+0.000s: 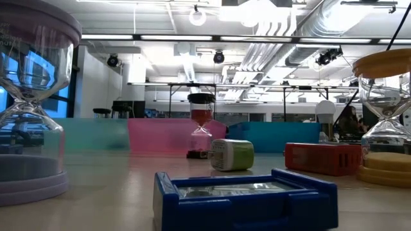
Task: Pick & Place Office items
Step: Put the yellow hourglass into the green bin
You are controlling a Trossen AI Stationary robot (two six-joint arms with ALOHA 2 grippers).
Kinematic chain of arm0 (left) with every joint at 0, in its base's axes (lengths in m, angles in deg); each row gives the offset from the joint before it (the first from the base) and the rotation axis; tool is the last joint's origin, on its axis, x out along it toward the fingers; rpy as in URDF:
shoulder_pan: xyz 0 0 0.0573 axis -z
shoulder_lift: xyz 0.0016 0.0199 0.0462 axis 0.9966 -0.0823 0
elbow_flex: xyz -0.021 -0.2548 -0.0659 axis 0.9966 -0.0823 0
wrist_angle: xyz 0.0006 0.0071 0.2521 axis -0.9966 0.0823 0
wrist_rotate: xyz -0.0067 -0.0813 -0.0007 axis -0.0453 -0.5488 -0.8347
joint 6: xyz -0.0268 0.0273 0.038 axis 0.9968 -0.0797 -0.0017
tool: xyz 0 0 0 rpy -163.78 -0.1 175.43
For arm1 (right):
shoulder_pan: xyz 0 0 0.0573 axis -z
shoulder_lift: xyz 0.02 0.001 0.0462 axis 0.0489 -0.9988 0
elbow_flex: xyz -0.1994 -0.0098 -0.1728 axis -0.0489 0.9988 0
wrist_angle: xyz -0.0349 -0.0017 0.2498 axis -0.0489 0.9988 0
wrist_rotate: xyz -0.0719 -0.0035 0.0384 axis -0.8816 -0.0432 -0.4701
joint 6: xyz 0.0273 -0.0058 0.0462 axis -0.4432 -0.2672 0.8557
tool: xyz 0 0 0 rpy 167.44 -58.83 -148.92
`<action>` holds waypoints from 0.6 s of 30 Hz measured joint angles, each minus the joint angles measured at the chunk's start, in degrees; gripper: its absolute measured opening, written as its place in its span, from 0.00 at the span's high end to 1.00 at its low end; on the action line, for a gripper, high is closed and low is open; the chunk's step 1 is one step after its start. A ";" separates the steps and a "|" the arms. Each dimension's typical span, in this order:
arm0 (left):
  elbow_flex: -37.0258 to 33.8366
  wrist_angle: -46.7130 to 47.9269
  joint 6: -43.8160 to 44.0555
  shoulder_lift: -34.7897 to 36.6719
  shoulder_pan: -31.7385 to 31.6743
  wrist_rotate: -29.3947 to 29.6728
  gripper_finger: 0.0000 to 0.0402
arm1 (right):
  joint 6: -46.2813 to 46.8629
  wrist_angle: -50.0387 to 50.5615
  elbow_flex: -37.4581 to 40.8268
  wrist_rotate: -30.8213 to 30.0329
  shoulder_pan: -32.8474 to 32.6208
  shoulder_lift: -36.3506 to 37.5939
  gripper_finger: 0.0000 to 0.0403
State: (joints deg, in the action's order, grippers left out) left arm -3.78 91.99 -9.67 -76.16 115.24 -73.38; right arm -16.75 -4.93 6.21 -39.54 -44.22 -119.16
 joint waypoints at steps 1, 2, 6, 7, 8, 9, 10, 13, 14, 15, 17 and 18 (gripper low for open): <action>-0.02 0.44 -0.15 -0.56 -0.31 -0.02 0.19 | 0.56 0.93 0.00 0.02 -0.63 0.00 0.28; -0.02 0.73 -0.17 -1.11 -0.48 0.06 0.19 | 1.56 1.80 0.00 -0.03 -1.31 0.00 0.28; -0.15 2.03 0.72 -3.46 -0.66 0.11 0.19 | 6.66 3.83 0.00 -0.10 -4.23 0.03 0.28; -0.27 2.05 1.39 -3.97 -0.66 0.07 0.19 | 8.04 4.64 0.00 -0.10 -4.96 0.14 0.28; -0.30 2.15 2.00 -4.47 -0.61 0.07 0.19 | 9.43 5.57 0.00 -0.09 -5.59 0.15 0.28; -0.30 2.04 2.66 -4.94 -0.49 0.05 0.19 | 10.84 6.60 0.00 -0.07 -6.07 0.15 0.28; -0.30 2.04 3.11 -5.34 -0.38 0.05 0.19 | 12.40 7.92 0.00 0.04 -6.51 0.15 0.28; -0.30 1.88 3.74 -6.59 0.04 0.09 0.19 | 17.39 12.16 0.01 0.01 -7.18 0.15 0.28; -0.30 1.69 4.28 -6.87 0.16 0.07 0.19 | 18.46 13.23 0.02 0.00 -7.30 0.15 0.28; -0.30 1.47 4.78 -7.19 0.35 0.07 0.19 | 19.23 13.66 0.02 0.00 -7.43 0.15 0.28; -0.30 1.03 5.64 -7.74 0.52 0.08 0.19 | 20.01 13.31 0.02 0.45 -7.49 0.15 0.28; -0.30 0.94 5.87 -7.97 0.64 0.07 0.19 | 20.03 12.87 0.02 1.72 -7.47 0.15 0.28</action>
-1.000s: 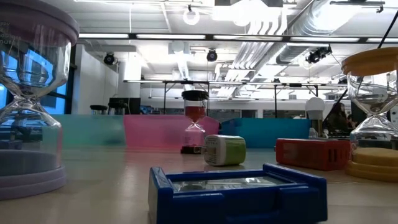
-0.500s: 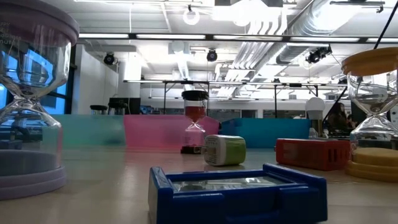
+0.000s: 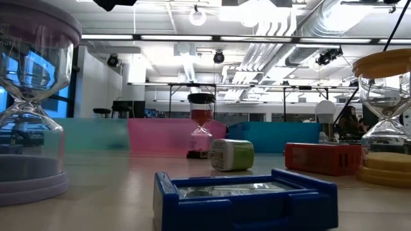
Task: Pick & Place Office items
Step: Put the yellow hourglass into the green bin
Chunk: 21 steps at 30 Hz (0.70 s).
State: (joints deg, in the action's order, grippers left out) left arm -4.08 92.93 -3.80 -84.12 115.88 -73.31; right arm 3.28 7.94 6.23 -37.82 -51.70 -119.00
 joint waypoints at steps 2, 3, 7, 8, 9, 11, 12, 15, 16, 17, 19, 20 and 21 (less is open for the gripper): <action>0.00 -0.31 0.06 -0.43 0.03 0.02 0.19 | -0.07 -0.95 0.00 2.28 0.00 0.00 0.28; 0.00 -0.36 0.07 -0.50 0.03 0.00 0.19 | -0.11 -1.35 0.00 2.91 0.00 0.00 0.28; 0.00 -0.45 0.19 -0.49 0.03 0.02 0.19 | -0.55 -1.40 0.01 5.54 0.14 0.02 0.28; 0.00 -0.38 0.19 -0.50 0.03 0.02 0.19 | -0.59 -1.49 0.02 6.12 0.17 0.02 0.28; 0.00 -0.38 0.18 -0.51 0.03 0.01 0.19 | -0.67 -1.62 0.02 6.46 0.17 0.02 0.28; 0.00 -0.43 0.19 -0.50 0.03 0.01 0.19 | -1.89 -1.66 0.02 7.16 0.24 0.02 0.28; 0.00 -0.36 0.19 -0.51 0.03 0.00 0.19 | -2.03 -1.66 0.02 7.17 0.24 0.02 0.28; 0.00 -0.40 0.17 -0.51 0.03 0.01 0.19 | -1.41 -1.73 0.02 5.98 0.26 0.02 0.28; 0.00 -0.39 0.17 -0.51 0.03 0.01 0.19 | -0.14 -1.61 0.02 4.92 0.26 0.02 0.27; 0.00 -0.39 0.17 -0.49 0.03 0.00 0.19 | 1.40 -1.21 0.02 3.62 0.26 0.02 0.26; 0.00 -0.39 0.17 -0.49 0.03 0.01 0.19 | 2.70 -0.30 0.02 -0.14 0.28 0.02 0.24; 0.00 -0.39 0.17 -0.51 0.03 0.01 0.19 | 2.71 0.01 0.02 -1.78 0.31 0.02 0.22; 0.00 -0.39 0.17 -0.51 0.03 0.00 0.19 | 2.59 0.09 0.02 -2.99 0.39 0.02 0.21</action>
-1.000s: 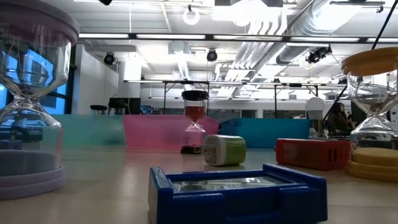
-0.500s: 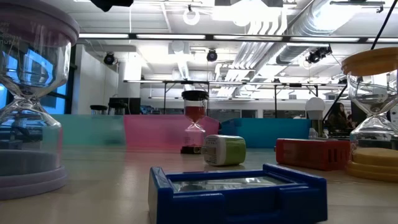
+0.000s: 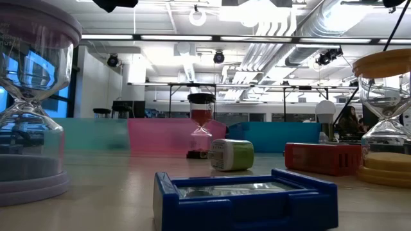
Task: Pick & Place Office items
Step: Put the yellow hourglass into the green bin
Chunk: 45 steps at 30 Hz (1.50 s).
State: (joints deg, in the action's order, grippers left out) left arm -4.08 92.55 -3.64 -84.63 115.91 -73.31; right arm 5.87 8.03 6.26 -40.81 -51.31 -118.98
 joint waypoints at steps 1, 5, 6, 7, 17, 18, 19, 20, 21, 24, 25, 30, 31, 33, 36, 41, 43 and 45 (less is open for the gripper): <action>0.00 0.00 0.00 0.00 0.00 0.00 0.19 | -0.31 0.04 0.00 -0.70 0.20 0.00 0.19; 0.00 0.02 -0.02 0.01 0.00 0.01 0.19 | -1.24 -0.23 0.00 0.62 1.25 0.00 0.15; 0.00 0.02 -0.02 0.01 0.00 0.00 0.19 | -0.53 -0.29 0.00 1.14 1.55 0.00 0.14; 0.00 0.03 -0.02 0.00 0.00 0.00 0.19 | 0.03 -0.30 0.00 1.37 1.81 0.00 0.14; 0.00 1.09 0.00 0.02 0.00 0.00 0.19 | 4.67 0.30 0.00 -1.85 3.19 0.00 0.01; 0.00 1.09 0.05 0.02 0.00 0.00 0.19 | 4.37 0.35 0.00 -1.41 3.18 0.00 0.02; 0.00 1.11 0.15 0.02 -0.02 0.00 0.19 | 4.04 0.44 0.00 -0.58 3.21 0.00 0.02; 0.00 1.15 0.24 0.02 -0.02 0.00 0.19 | 3.28 0.44 0.00 0.50 3.22 0.00 0.03; 0.00 1.24 0.26 0.02 -0.02 0.00 0.19 | 2.07 0.45 0.00 1.26 3.20 0.00 0.03; 0.00 1.27 0.28 0.02 -0.02 0.00 0.19 | -0.33 0.89 0.00 1.62 3.04 0.00 0.04; 0.00 1.28 0.44 0.02 -0.02 0.00 0.19 | -0.11 1.12 0.00 2.29 2.78 0.00 0.03; 0.00 1.27 1.36 -0.13 0.00 -0.04 0.19 | 3.22 2.52 0.02 7.96 1.75 0.00 0.04; -0.02 1.31 1.36 -0.17 -0.02 -0.04 0.19 | 4.75 3.93 0.02 10.04 1.71 0.00 0.04; -0.02 1.11 1.39 -0.65 -0.02 -0.10 0.19 | 8.11 7.36 0.02 12.37 1.73 -0.58 0.04; -0.07 1.42 1.48 -1.14 -0.02 -0.27 0.19 | 12.52 10.40 0.04 10.72 1.75 -2.55 0.05; -0.06 1.07 1.51 -2.14 -0.02 -0.31 0.19 | 13.31 10.83 0.04 8.81 1.80 -4.89 0.08; -0.04 1.17 1.51 -2.41 -0.02 -0.31 0.19 | 13.56 11.12 0.04 8.70 1.91 -5.09 0.08; -0.04 1.02 1.51 -2.65 -0.02 -0.31 0.19 | 13.66 11.16 0.04 8.64 2.14 -5.34 0.09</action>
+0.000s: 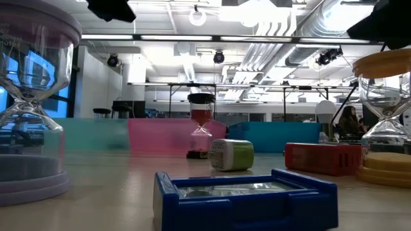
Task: Pick & Place Office items
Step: Put the yellow hourglass into the green bin
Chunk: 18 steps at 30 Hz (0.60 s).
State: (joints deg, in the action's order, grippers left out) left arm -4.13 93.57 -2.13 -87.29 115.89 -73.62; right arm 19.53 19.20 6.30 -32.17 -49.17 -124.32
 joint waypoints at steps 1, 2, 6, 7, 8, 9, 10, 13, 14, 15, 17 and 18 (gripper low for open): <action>0.00 -0.11 -0.02 -0.08 0.00 0.00 0.19 | 0.04 0.17 0.00 -0.01 0.01 -0.20 0.09; 0.00 0.15 -0.02 -0.13 0.00 0.00 0.19 | 0.06 0.24 0.00 -0.01 0.04 -0.37 0.09; 0.00 0.05 -0.01 -0.14 0.00 0.00 0.19 | 1.55 0.37 -0.02 -0.11 0.31 -2.52 0.09; 0.00 0.05 -0.02 -0.14 0.00 0.00 0.19 | 1.64 0.35 -0.02 0.04 0.56 -3.14 0.09; 0.00 0.05 -0.02 -0.14 0.00 0.00 0.19 | 1.73 0.32 -0.02 -0.03 0.71 -3.75 0.10; 0.00 0.03 -0.02 -0.14 0.00 0.00 0.19 | 1.85 0.28 -0.02 -0.06 0.75 -4.20 0.10; 0.00 0.03 -0.02 -0.14 0.00 0.02 0.19 | 2.39 0.30 -0.02 -0.14 0.79 -4.70 0.10; 0.00 0.04 -0.02 -0.14 0.00 0.02 0.19 | 4.62 0.31 -0.02 0.36 1.23 -5.91 0.10; 0.00 0.02 -0.02 -0.14 0.00 0.02 0.19 | 5.25 0.32 -0.02 0.58 1.49 -6.16 0.10; 0.00 0.04 -0.02 -0.14 0.00 0.02 0.19 | 5.82 0.33 -0.02 0.62 1.79 -6.50 0.10; 0.00 0.05 -0.02 -0.14 0.00 0.02 0.19 | 6.13 0.39 -0.02 1.29 2.33 -7.03 0.10; 0.00 0.02 -0.02 -0.14 0.00 0.02 0.19 | 6.16 0.40 -0.02 1.72 2.53 -7.19 0.10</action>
State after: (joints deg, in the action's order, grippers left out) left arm -4.13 93.59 -2.15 -87.43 115.89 -73.60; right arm 25.69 19.60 6.28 -30.45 -46.63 -131.51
